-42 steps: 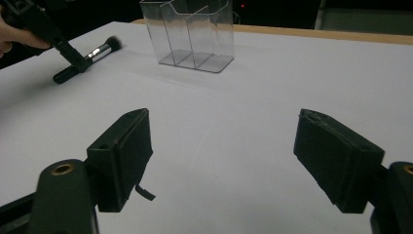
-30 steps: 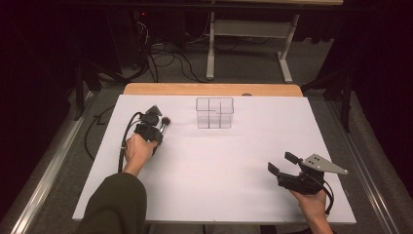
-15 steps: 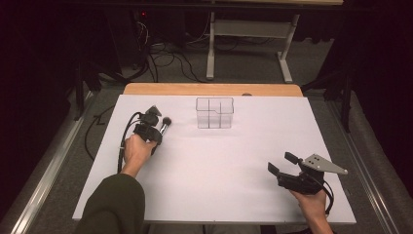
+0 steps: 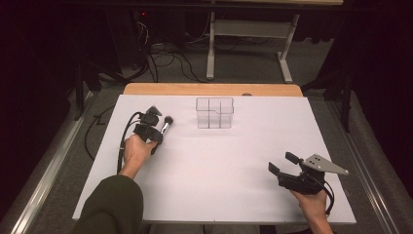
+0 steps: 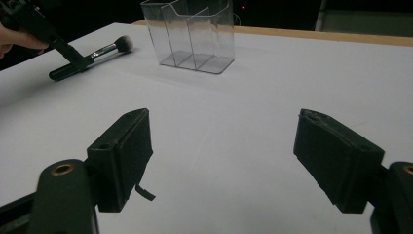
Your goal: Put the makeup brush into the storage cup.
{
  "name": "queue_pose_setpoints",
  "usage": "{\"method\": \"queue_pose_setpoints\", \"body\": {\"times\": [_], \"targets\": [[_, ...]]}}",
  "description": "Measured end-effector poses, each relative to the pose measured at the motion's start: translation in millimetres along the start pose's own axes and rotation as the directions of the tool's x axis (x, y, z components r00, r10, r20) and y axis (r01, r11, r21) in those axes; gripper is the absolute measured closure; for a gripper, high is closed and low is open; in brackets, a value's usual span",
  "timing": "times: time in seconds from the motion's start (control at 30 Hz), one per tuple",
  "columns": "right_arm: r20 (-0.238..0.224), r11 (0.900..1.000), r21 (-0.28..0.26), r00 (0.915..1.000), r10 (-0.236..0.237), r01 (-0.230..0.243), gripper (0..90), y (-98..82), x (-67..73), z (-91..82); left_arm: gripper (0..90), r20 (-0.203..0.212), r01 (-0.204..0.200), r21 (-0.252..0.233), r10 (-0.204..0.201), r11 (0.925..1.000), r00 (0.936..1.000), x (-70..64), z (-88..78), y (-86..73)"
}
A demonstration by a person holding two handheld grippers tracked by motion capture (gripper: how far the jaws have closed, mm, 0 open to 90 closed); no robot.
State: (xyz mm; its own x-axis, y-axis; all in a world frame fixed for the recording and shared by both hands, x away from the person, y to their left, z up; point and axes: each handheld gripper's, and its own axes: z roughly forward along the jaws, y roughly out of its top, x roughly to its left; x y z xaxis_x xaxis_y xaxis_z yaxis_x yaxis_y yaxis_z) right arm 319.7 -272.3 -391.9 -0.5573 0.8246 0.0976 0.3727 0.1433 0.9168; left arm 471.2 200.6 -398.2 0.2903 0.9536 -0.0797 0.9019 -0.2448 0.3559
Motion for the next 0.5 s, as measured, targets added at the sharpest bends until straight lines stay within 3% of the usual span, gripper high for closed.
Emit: {"method": "queue_pose_setpoints", "body": {"times": [0.3, 0.5], "targets": [[-0.003, 1.000, 0.002, 1.0000, 0.004, -0.004, 23.4, -0.1, -0.4, 0.8, 74.3, 0.007, -0.022, -0.017, 0.022, 0.9996, 0.9997, -0.9, -5.3, -1.3], [-0.001, 1.000, 0.000, 1.0000, 0.001, -0.001, 23.4, 0.0, -0.2, 0.3, 74.2, 0.026, -0.029, -0.054, 0.031, 0.9981, 0.9992, -2.0, -14.2, -3.7]]}}
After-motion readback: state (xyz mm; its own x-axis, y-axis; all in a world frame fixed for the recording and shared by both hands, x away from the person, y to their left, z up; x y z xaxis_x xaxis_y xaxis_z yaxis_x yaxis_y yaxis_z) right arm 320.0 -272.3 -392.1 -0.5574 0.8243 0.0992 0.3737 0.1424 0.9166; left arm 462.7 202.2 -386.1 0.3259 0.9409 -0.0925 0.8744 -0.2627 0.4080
